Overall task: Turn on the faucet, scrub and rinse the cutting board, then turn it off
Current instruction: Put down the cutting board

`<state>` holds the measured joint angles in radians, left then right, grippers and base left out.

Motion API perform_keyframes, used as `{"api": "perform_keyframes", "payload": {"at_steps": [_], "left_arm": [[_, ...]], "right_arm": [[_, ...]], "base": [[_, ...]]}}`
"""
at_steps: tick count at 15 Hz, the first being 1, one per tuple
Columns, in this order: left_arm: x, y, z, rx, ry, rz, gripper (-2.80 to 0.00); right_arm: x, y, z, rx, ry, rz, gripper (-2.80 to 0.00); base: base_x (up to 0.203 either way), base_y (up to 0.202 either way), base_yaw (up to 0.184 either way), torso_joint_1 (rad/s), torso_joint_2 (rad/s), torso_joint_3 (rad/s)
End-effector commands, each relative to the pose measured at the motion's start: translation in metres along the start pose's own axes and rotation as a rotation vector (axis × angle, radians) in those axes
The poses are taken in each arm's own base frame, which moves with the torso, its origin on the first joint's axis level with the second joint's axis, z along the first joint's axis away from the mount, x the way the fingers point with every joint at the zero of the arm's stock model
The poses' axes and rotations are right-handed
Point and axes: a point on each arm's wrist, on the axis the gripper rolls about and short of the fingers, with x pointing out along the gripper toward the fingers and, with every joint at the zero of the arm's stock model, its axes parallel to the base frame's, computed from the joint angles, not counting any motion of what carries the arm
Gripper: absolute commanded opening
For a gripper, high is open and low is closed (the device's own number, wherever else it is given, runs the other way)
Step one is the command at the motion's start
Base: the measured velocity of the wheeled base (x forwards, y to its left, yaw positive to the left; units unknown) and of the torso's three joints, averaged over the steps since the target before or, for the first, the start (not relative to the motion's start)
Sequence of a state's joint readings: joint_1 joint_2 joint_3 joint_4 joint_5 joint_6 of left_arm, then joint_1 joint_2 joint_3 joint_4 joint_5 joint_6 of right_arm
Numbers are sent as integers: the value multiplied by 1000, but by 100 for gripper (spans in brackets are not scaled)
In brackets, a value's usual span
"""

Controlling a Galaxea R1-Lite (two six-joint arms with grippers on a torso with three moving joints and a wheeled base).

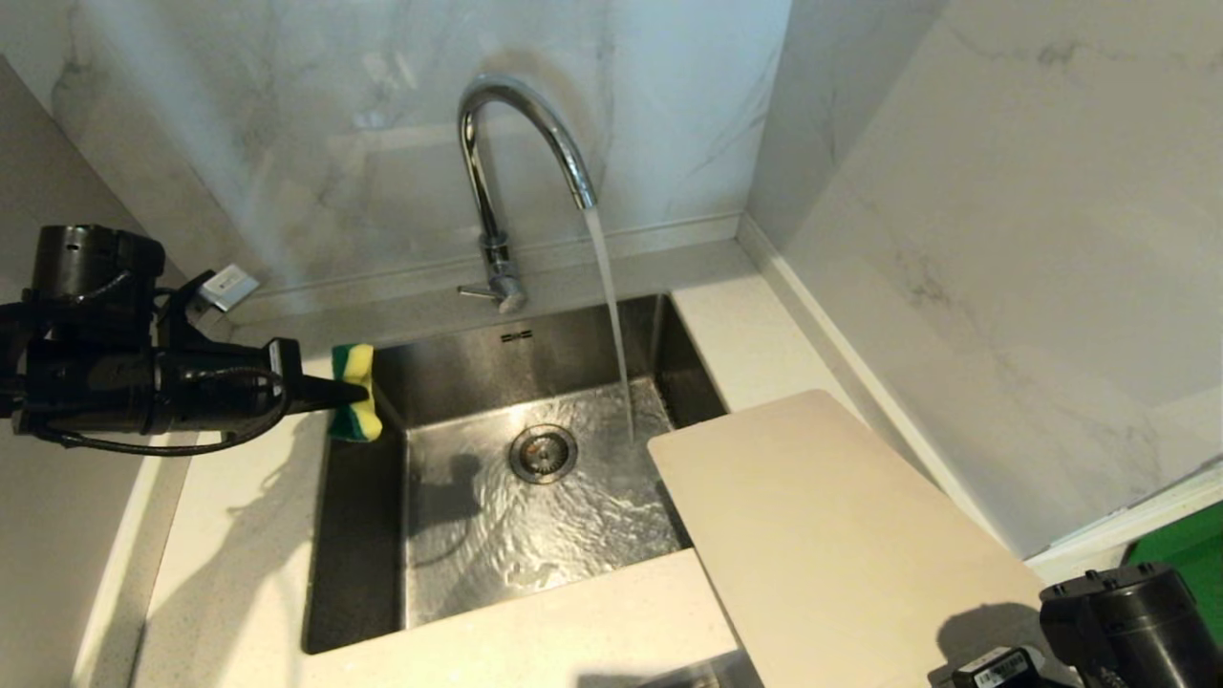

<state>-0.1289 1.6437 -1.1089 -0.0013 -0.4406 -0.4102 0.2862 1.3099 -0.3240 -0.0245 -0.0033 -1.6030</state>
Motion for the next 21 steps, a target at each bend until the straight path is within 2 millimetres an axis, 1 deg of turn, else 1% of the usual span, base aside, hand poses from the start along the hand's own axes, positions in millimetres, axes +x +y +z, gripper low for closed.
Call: {"api": "perform_keyframes", "payload": {"at_steps": [1, 7, 9, 12, 16, 21], "left_arm": [[2, 1, 0, -6, 6, 0, -280], [5, 1, 1, -3, 10, -4, -280], [9, 0, 1, -1, 16, -9, -280], [11, 1, 1, -3, 20, -7, -280], [12, 0, 2, 0, 17, -10, -280], [17, 2, 4, -4, 22, -8, -280]], "right_arm": [[6, -1, 0, -10, -16, 32, -280], [19, -4, 2, -6, -98, 94, -280], [23, -4, 5, 23, -114, 117, -280], [31, -3, 14, 65, -137, 173, -280], [40, -3, 16, 119, -142, 223, -280], [54, 0, 19, 152, -221, 309, -280]], "base": [[0, 0, 0, 0, 0, 0], [0, 0, 0, 0, 0, 0], [0, 0, 0, 0, 0, 0], [0, 0, 0, 0, 0, 0], [0, 0, 0, 0, 0, 0], [0, 0, 0, 0, 0, 0]]}}
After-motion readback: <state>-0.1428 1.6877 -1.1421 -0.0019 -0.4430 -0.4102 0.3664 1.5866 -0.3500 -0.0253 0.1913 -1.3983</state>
